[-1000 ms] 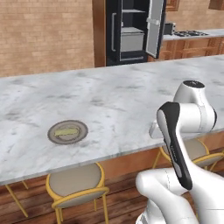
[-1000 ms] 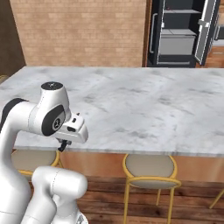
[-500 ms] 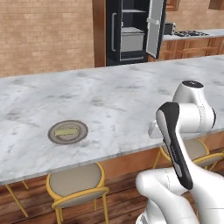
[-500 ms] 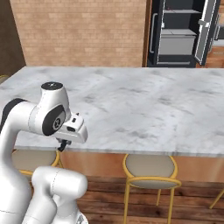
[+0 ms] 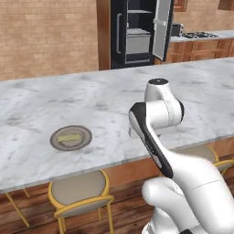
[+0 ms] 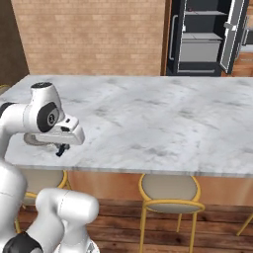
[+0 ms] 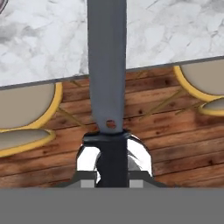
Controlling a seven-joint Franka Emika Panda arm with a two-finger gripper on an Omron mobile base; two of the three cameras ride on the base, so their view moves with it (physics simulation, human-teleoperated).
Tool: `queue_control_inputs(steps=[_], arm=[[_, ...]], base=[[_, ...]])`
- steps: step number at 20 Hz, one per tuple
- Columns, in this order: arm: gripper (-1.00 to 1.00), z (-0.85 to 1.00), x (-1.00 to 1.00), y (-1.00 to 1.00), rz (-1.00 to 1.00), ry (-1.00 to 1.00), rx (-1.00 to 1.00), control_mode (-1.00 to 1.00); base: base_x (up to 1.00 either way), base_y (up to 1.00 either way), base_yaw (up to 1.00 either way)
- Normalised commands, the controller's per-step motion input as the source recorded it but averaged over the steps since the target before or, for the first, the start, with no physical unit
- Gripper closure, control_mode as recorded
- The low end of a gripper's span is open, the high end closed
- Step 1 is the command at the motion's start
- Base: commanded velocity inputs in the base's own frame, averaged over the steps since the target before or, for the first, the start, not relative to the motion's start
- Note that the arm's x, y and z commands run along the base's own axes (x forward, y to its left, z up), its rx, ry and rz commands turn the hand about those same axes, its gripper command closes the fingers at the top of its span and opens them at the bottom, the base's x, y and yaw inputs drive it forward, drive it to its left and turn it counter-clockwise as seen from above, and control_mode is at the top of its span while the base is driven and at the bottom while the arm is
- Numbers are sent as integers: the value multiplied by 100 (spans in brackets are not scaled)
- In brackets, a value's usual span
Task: Retrieve the butter from the fridge and place it on a plate on the dining table. Then retrieve the butter knife by the fridge and place it near the plate.
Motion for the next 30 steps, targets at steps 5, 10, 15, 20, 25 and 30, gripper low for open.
queue_control_inputs(steps=[5, 10, 15, 20, 25, 30], arm=[[100, -42, 100, 14, -1, -5, -2, -100], [100, -41, 100, 18, 0, -1, 0, -100], [100, -35, 100, 30, 0, 3, 0, -100], [100, -32, 100, 13, 1, 0, 0, -100], [100, -35, 89, 22, 12, 0, 0, -100], [100, -43, 56, 32, 10, 0, 0, -100]], base=[[0, 0, 0], [0, 0, 0], [0, 0, 0], [0, 0, 0], [0, 0, 0], [0, 0, 0]])
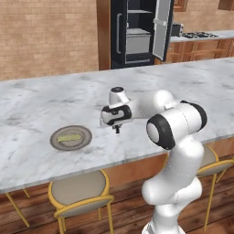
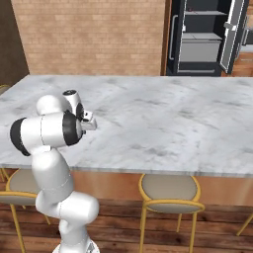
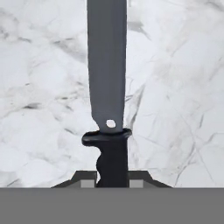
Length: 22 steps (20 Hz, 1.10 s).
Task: Retrieve the butter from the fridge and place it on a plate on the dining table. Then retrieve the butter knife by the fridge and place it near the plate.
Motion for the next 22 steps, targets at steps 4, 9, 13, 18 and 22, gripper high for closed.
queue_control_inputs(steps=[4, 9, 13, 18, 22], arm=[[100, -36, 12, 14, 2, 0, 0, -100], [100, -44, 0, 0, 0, -1, 0, -100], [100, -53, -3, 0, 0, 0, 0, -100], [100, -26, 0, 17, 0, 0, 0, -100], [100, -8, 8, 26, -1, 0, 0, -100]], base=[[0, 0, 0], [0, 0, 0], [0, 0, 0], [0, 0, 0], [0, 0, 0]])
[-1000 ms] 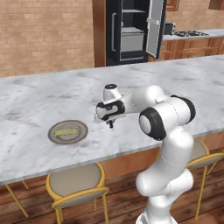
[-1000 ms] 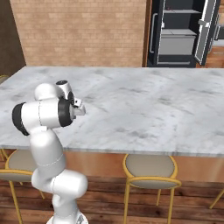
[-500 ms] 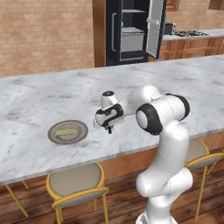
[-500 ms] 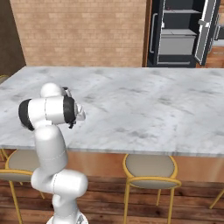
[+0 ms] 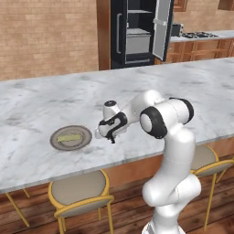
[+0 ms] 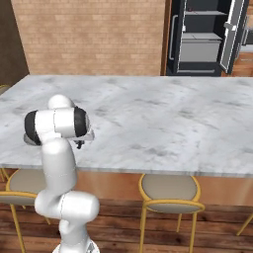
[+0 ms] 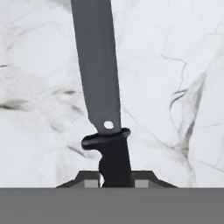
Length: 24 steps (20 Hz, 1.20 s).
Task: Retrieve the butter from the fridge and place it on a plate on the dining table. Then retrieve the butter knife by the fridge and place it near the plate.
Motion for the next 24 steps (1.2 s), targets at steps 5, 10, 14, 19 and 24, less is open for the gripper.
queue_control_inputs(steps=[5, 10, 14, 19, 24], arm=[[100, -15, 24, 15, -4, 0, 0, -100], [100, -5, 45, 27, -8, 1, 0, -100], [100, -4, 42, 40, -11, 5, 0, -100], [100, -8, 18, 23, -7, 5, 0, -100], [-100, -16, 1, 0, -3, 2, 2, -100]], base=[[0, 0, 0], [0, 0, 0], [0, 0, 0], [0, 0, 0], [0, 0, 0]])
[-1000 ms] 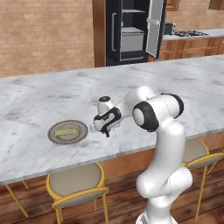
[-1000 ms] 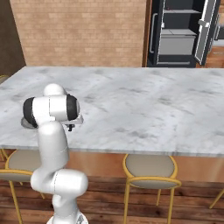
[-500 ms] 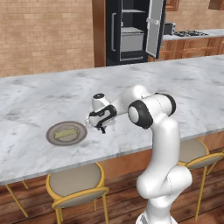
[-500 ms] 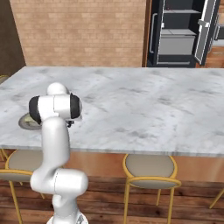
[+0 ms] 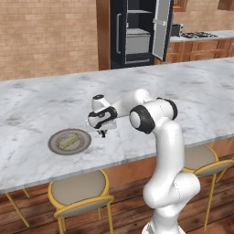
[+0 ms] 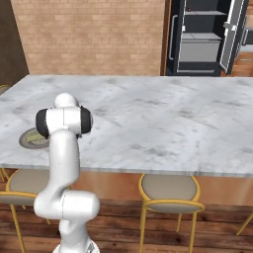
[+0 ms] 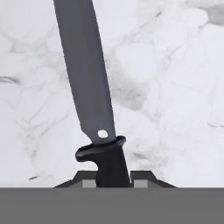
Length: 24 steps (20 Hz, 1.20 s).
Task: Retrieve the butter from the fridge and place it on a plate on the dining table. Then retrieve the butter knife by the fridge and place it near the plate.
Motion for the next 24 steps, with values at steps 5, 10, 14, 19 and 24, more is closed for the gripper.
queue_control_inputs(steps=[5, 10, 14, 19, 24], arm=[[-100, -10, 0, 0, 0, 0, 2, -100], [-100, 8, -3, 0, 0, 0, 0, -100], [-100, 73, -31, 0, 0, 0, 0, -100], [-100, 100, -74, 0, 0, 0, 0, -100], [-100, 95, -100, -6, 0, 0, -5, -100]], base=[[0, 0, 0], [0, 0, 0], [0, 0, 0], [0, 0, 0], [0, 0, 0]])
